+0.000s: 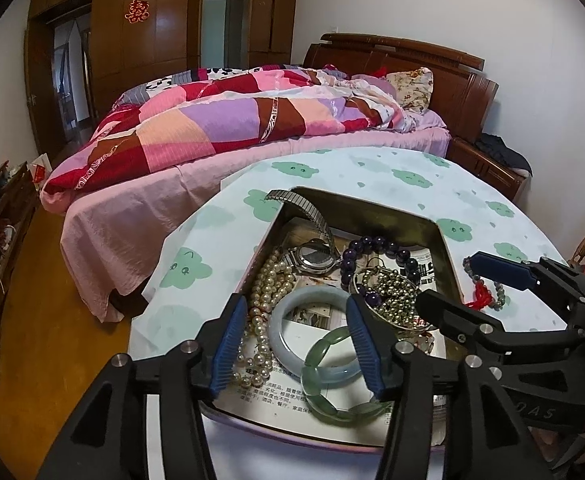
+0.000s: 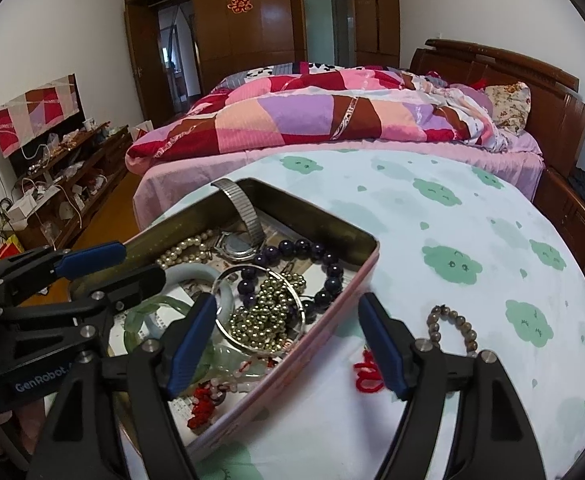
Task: Organize jewelry
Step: 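Open both grippers to release the necklace and bangle in the tin, then move both grippers toward the grey bead bracelet and red-corded coin charm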
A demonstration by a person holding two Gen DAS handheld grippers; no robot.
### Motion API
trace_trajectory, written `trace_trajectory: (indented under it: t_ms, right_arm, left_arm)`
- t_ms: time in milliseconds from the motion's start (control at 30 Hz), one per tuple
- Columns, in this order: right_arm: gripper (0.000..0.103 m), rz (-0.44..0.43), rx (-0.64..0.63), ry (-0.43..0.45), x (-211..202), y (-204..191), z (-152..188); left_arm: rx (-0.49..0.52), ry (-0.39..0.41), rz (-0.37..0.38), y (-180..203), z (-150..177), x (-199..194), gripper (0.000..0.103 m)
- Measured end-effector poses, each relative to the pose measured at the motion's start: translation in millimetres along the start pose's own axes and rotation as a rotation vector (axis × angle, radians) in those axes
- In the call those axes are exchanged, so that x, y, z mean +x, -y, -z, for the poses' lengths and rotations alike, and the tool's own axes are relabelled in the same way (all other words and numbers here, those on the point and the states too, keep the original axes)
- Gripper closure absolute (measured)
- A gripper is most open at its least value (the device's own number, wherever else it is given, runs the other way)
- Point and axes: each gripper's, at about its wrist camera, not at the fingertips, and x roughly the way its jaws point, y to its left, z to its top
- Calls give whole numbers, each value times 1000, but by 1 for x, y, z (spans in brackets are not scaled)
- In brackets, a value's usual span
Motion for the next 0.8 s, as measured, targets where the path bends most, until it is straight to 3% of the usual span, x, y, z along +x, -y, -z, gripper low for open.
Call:
trace_trajectory:
  t_ms: [400, 600, 800]
  right_arm:
    - [21, 19, 86, 36, -21, 39, 8]
    - [21, 89, 181, 33, -27, 79, 15]
    - [21, 192, 200, -26, -18, 102, 20]
  left_arm:
    - [30, 37, 38, 21, -5, -17, 34]
    - [66, 23, 16, 44, -12, -11, 34]
    - [74, 11, 13, 64, -21, -3, 34]
